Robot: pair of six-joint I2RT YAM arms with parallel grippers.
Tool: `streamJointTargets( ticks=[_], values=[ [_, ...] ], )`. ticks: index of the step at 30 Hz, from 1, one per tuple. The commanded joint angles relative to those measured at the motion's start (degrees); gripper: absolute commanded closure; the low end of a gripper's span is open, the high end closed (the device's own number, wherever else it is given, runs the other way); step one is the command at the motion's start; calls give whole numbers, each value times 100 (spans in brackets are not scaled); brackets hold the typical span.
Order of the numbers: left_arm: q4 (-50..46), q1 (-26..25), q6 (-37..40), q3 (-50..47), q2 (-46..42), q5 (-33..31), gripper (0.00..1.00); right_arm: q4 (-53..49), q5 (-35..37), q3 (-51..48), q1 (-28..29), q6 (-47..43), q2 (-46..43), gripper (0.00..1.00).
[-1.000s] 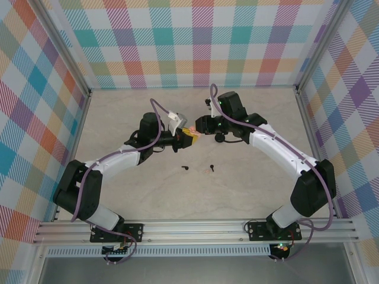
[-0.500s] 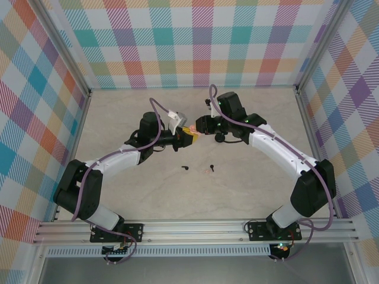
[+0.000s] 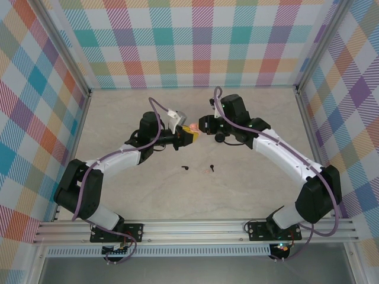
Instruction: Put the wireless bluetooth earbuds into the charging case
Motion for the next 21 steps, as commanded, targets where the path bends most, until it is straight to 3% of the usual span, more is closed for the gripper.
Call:
streamJointTargets(
  ticks=[1,21],
  values=[
    [297,-31,-155,83,100,3,92,470,185,-136,65,128,-218,74],
    [441,-119,-505,106,22,119,92,904,838,-318,239,227,-206,74]
  ],
)
